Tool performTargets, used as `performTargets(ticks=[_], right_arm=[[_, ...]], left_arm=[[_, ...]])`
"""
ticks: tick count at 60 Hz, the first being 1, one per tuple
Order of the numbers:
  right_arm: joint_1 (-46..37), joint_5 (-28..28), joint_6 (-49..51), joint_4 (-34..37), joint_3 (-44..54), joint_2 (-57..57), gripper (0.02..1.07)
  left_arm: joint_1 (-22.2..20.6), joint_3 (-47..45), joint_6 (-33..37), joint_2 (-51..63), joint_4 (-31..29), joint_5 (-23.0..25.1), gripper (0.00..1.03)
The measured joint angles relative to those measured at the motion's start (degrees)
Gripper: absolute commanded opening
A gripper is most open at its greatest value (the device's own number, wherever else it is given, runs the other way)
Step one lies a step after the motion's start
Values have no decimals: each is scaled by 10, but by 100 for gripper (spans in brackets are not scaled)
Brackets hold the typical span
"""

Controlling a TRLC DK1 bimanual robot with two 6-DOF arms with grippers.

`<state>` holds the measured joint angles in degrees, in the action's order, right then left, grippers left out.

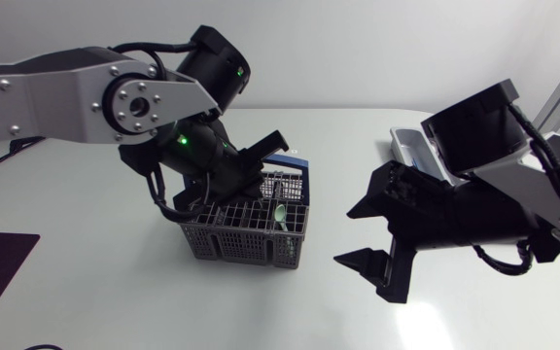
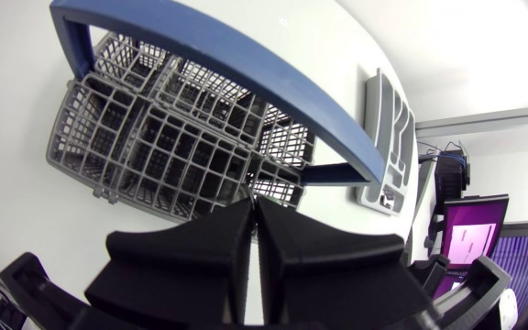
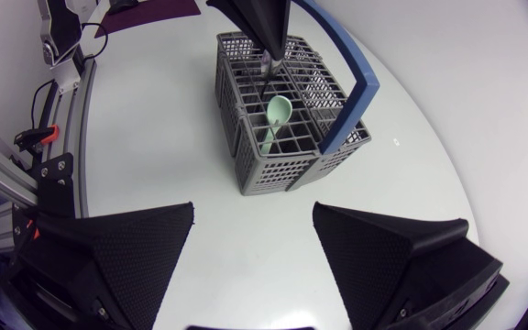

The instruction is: Unload the cutlery basket into the drawer organizer.

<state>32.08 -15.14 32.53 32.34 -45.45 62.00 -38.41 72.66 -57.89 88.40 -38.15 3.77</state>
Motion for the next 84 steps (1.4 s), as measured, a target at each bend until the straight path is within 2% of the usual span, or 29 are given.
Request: performTargets(ticks=[38,56,74,84], right_arm=[[17,7,-13,-9,13,-13,96],[56,77,-28,-54,40,-61,96],[70,82,-103,-56,43,-77,96],[93,81,-147,-61,38,-59,96]], left_arm=[[-8,-11,-2,-102,20,-6,4],[-26,-11,-12,-138,-9,-20,4],[-45,-11,-72,-153,-46,-26,4],[-50,-10,-115,-153,-49,-8,4]])
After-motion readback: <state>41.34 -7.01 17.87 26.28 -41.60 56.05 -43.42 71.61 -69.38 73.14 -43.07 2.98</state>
